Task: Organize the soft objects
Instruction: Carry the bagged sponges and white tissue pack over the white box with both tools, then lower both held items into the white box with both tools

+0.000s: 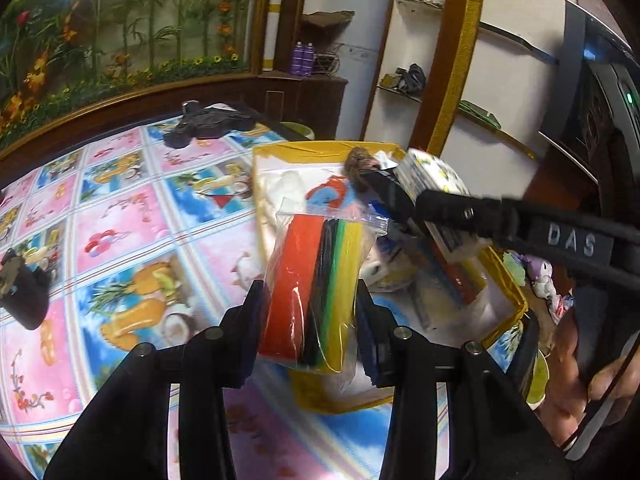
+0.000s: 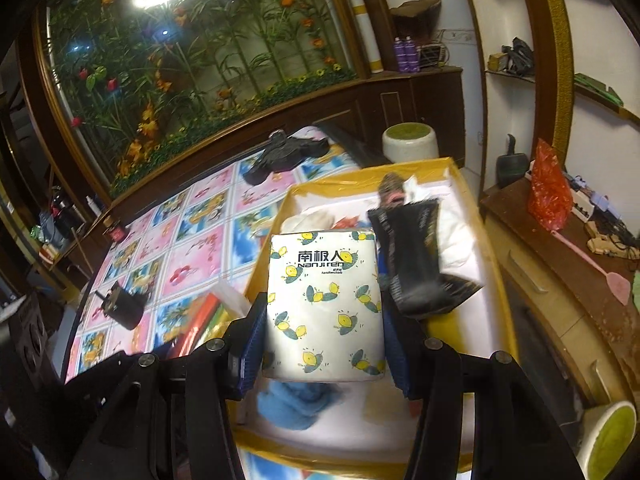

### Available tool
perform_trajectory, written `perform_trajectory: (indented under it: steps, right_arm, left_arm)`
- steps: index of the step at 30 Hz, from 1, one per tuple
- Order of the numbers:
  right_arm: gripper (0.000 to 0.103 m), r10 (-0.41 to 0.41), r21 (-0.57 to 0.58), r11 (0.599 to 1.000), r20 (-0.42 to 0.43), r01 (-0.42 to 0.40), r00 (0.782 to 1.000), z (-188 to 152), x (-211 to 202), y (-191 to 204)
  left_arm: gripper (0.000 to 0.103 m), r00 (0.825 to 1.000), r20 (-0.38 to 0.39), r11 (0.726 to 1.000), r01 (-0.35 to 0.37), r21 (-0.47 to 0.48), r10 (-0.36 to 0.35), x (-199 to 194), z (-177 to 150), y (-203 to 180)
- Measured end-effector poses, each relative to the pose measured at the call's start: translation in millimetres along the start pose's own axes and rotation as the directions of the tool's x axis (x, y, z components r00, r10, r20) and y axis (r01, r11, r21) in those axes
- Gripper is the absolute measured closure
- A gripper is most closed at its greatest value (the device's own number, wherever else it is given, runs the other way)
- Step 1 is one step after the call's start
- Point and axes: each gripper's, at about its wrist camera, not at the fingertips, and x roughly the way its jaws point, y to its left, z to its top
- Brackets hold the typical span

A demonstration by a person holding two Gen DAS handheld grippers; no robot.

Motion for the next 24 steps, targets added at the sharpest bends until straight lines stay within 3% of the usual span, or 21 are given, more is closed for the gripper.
perform_trajectory:
  steps: [10,24]
  right_arm:
    - [0.052,-0.063,-0.018,0.998,-0.01,0.063,0.998,28.2,2.1,-12.7]
    - [0.051,-0.094,-0.112,0.991,-0.153,0.077,0.984,77.1,90.1,-7.1]
  left_arm:
    - [0.064,1.0,-0.002,0.999,0.023,0.036,-0.023,23.7,-0.9,-40.1]
    - [0.064,0.999,0.016,0.998,0.034,0.06,-0.035,36.0,-8.1,-54.8]
